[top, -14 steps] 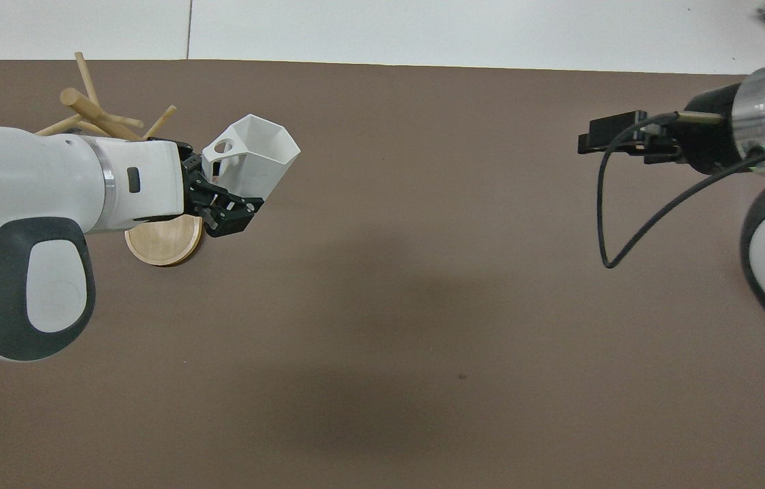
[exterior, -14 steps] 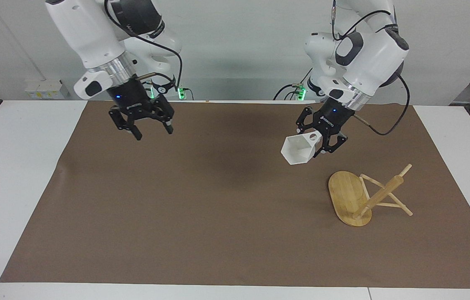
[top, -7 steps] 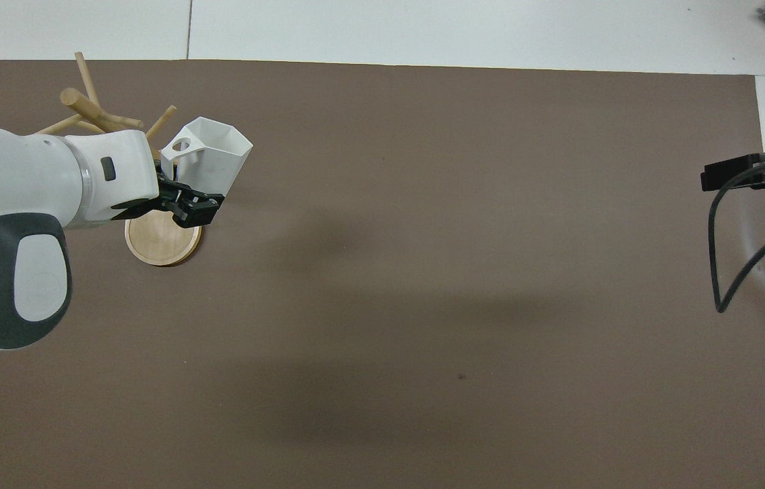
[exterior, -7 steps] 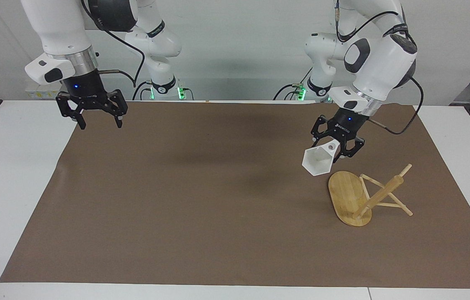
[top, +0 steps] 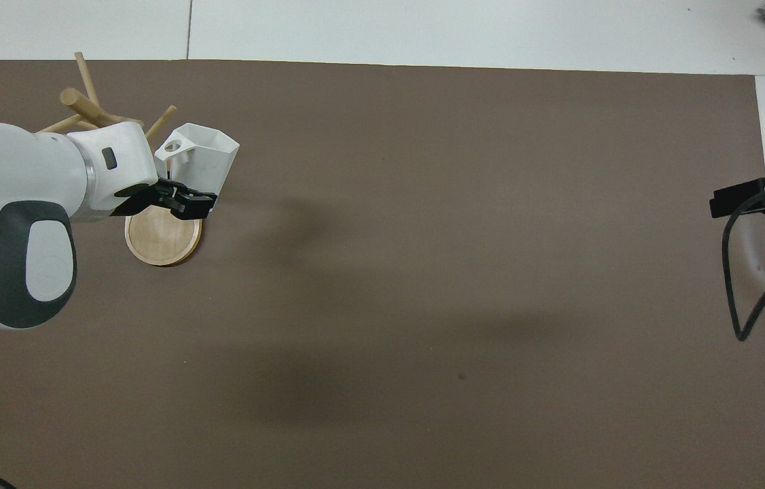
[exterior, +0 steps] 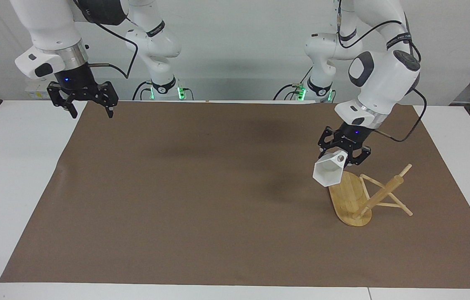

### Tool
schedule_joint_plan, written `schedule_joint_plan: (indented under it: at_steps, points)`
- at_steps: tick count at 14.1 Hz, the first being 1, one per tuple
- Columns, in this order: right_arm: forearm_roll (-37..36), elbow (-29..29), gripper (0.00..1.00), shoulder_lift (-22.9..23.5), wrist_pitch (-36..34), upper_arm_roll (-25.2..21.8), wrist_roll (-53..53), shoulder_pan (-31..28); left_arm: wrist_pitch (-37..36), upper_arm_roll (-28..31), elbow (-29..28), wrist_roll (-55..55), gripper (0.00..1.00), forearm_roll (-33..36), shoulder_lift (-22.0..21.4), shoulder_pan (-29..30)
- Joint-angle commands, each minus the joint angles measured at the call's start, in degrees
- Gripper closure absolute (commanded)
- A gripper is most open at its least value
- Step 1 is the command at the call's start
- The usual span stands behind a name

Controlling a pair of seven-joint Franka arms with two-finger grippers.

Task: Hang cup on rack
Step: 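Move the cup with the left gripper onto a mug tree peg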

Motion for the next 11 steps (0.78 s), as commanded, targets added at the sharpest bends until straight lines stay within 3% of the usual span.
schedule_joint_plan:
  at_steps: [1,4,11]
  points:
    - [0.45,-1.13,0.00,-1.96,-1.74,0.48,-0.86,-0.25,0.28,-0.44,1.53,-6.54,1.00,2.03,1.44,0.48]
    - [6.06,-1.30,0.00,-2.05,-1.66,0.48,-0.60,-0.25,0.28,-0.44,1.80,-11.64,1.00,2.03,1.80,0.48]
    - [6.16,-1.65,0.00,-2.40,-3.06,0.30,-0.51,-0.95,0.45,-0.36,4.25,-15.17,1.00,2.03,3.03,1.45]
